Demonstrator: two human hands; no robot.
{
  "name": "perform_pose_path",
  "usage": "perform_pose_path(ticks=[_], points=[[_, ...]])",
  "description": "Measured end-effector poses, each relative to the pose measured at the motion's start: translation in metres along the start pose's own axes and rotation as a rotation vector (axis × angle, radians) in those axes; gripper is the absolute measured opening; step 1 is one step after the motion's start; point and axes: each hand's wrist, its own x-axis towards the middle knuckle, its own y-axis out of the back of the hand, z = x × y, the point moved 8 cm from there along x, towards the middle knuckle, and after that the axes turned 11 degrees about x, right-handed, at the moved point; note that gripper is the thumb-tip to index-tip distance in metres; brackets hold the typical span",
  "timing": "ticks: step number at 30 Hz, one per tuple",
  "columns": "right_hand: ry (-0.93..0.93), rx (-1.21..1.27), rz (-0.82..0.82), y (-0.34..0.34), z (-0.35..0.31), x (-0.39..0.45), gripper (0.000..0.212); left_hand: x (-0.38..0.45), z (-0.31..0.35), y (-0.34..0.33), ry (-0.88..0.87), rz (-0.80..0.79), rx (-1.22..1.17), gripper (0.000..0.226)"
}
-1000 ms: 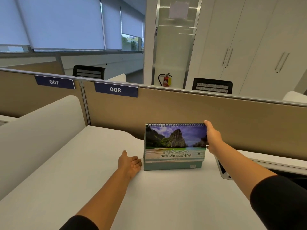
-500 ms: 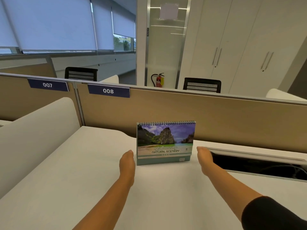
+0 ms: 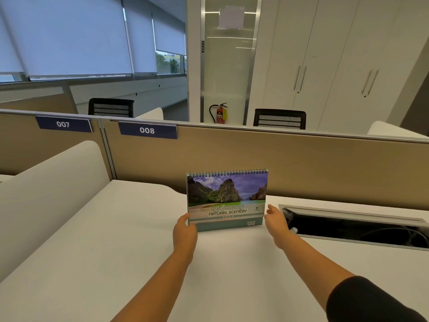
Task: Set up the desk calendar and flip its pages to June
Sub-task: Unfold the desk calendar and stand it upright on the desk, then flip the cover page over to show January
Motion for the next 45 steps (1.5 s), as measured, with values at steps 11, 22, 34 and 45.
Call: perform_pose_path(ticks=[11,22,34,45], points=[[0.08,-0.071,0.003,0.004,-0.006,-0.001,0.038,0.004,-0.002,-0.001,-0.012,-0.006,0.019,0.041],[0.12,0.158,0.059,0.032,-0.002,-0.013,0.024,-0.009,-0.017,0.008,0.003,0.104,0.095,0.043],[0.159,0.591,-0.522,0.008,-0.078,-0.059,0.091,-0.042,-0.035,-0.004,-0.382,0.213,0.508,0.052],[0.405,0.472,-0.492,-0.017,-0.176,-0.03,0.054,-0.047,-0.055,-0.021,-0.332,0.131,0.992,0.061]])
